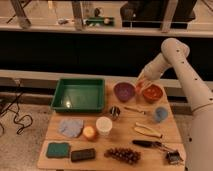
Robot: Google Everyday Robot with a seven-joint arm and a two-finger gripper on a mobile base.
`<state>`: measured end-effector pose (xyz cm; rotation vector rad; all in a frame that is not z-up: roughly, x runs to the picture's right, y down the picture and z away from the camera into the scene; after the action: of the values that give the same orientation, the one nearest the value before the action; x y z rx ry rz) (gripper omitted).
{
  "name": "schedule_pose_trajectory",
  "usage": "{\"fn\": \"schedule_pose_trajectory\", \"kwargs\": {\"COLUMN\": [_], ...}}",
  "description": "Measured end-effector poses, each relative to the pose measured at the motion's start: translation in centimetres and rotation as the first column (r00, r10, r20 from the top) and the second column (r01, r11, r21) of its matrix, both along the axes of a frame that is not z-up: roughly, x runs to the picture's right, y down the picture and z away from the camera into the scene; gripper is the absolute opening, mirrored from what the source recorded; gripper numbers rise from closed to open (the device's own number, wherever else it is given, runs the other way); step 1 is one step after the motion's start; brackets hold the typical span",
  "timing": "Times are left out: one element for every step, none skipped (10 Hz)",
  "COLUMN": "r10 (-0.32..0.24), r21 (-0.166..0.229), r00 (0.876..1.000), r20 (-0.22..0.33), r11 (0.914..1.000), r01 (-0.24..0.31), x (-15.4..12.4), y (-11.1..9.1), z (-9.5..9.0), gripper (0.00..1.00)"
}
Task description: Place pepper in red bowl
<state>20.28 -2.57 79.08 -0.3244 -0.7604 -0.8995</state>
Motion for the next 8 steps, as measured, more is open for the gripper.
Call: {"fn": "schedule_pose_trajectory", "kwargs": {"r10": [0.007,0.016,0.030,0.039,0.043,0.046,0.044,0.028], "r21": [0.004,0.007,0.011,0.017,0.021,0.024,0.027,0.027], "r00": [1.000,1.000,0.998,0.997,0.996,0.994,0.992,0.988], "r20": [-0.011,-0.023,-0.049,-0.066,-0.079,-0.094,-0.120,-0.150], "r11": [1.0000,0.9998,0.9995,0.9991,0.9989,0.9987,0.9988,0.9994], "r01": [-0.007,-0.016,-0.029,-0.038,-0.042,-0.044,-0.041,-0.024], "x": [0.1,0.7,2.2,3.4,4.1,5.0,6.1,6.9], "y": [-0.1,-0.2,-0.4,-0.5,-0.6,-0.6,-0.6,-0.4], "z": [0.2,0.4,0.7,0.8,0.8,0.9,1.0,1.1], "gripper": [0.00,0.00,0.00,0.00,0.00,0.00,0.00,0.00]}}
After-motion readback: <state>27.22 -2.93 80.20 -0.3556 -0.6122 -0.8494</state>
